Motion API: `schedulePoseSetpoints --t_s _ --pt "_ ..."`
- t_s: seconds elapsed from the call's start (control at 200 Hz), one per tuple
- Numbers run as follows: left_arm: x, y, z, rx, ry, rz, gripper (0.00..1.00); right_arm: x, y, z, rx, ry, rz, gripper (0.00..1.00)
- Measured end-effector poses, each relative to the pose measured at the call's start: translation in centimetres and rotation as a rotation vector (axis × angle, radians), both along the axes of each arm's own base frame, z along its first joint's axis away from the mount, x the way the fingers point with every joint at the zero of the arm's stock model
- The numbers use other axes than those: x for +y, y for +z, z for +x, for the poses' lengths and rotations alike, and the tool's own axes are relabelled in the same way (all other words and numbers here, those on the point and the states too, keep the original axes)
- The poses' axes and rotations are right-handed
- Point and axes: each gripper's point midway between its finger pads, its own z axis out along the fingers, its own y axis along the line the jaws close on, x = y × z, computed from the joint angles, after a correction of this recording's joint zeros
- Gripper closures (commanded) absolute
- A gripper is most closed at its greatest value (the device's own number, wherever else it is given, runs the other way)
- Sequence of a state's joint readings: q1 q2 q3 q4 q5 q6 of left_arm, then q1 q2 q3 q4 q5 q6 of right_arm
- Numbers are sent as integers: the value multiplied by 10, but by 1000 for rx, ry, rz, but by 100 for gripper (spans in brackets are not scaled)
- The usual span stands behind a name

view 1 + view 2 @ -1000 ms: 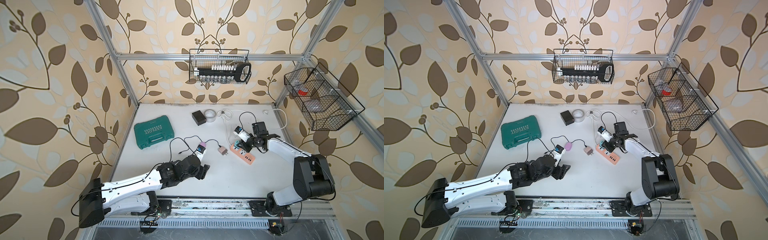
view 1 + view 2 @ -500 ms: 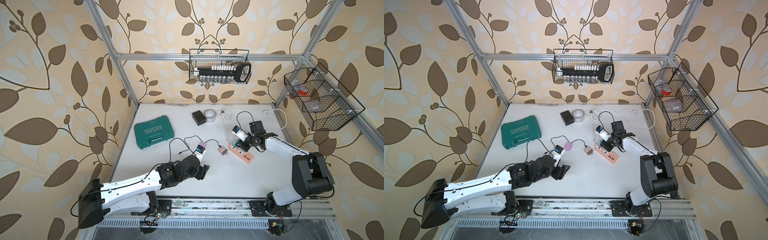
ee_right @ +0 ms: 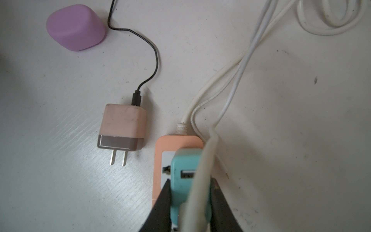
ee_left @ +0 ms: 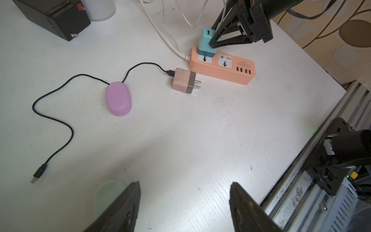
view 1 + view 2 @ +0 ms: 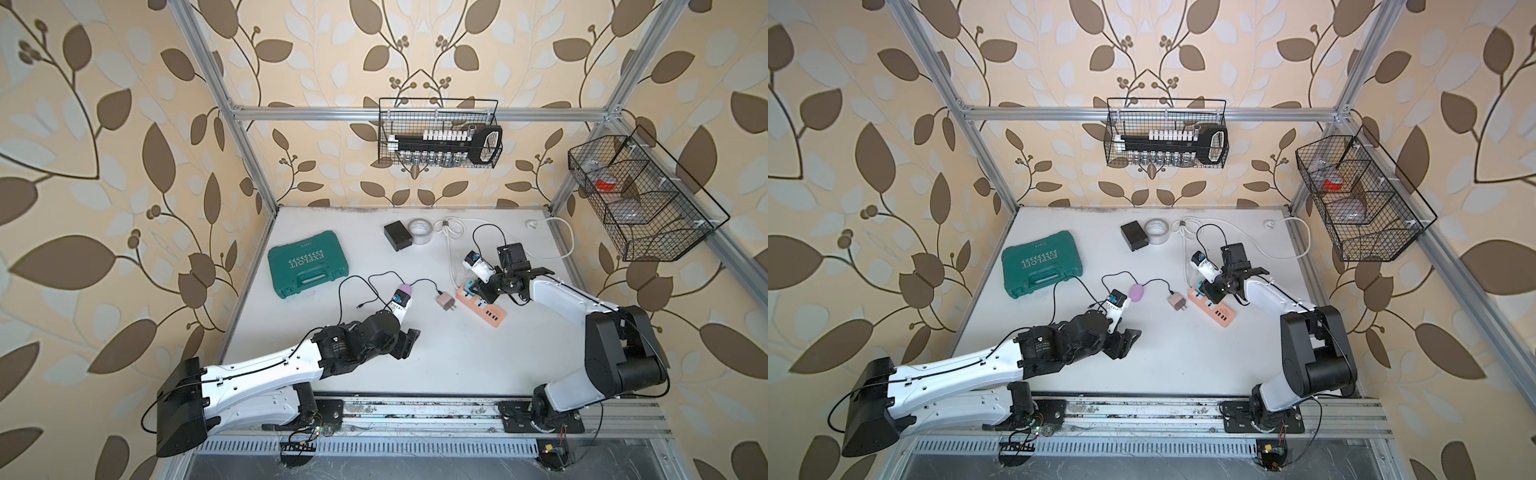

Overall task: Charge the bluetooth headset
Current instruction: Insert the plug into the socket, then pick up the charging cable from the center of the board.

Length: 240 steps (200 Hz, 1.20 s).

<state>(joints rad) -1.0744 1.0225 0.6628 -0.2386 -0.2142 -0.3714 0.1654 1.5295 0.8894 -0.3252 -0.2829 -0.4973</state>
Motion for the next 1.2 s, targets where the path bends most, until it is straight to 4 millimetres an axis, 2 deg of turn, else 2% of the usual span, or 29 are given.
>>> schedulePoseSetpoints --t_s 0.085,0.18,0.23,0.39,0.45,0.655,1.02,1.2 --pt "0 0 0 0 0 0 28 -5 0 -3 4 -21 0 67" --pt "0 0 0 0 0 0 28 -13 3 -6 8 -55 4 65" --pt "0 0 0 0 0 0 28 -15 6 -6 4 -68 8 59" --pt "0 0 0 0 0 0 28 -18 12 -5 -8 -87 17 57" --pt "0 0 0 0 0 0 28 -18 13 -6 -6 -92 19 53" --pt "0 0 0 1 0 1 28 -18 26 -7 -35 -97 28 52" --pt "0 -3 0 4 0 7 27 -21 89 -16 -187 -148 55 52" --pt "1 -8 0 18 2 34 25 11 129 -25 -267 -122 104 52"
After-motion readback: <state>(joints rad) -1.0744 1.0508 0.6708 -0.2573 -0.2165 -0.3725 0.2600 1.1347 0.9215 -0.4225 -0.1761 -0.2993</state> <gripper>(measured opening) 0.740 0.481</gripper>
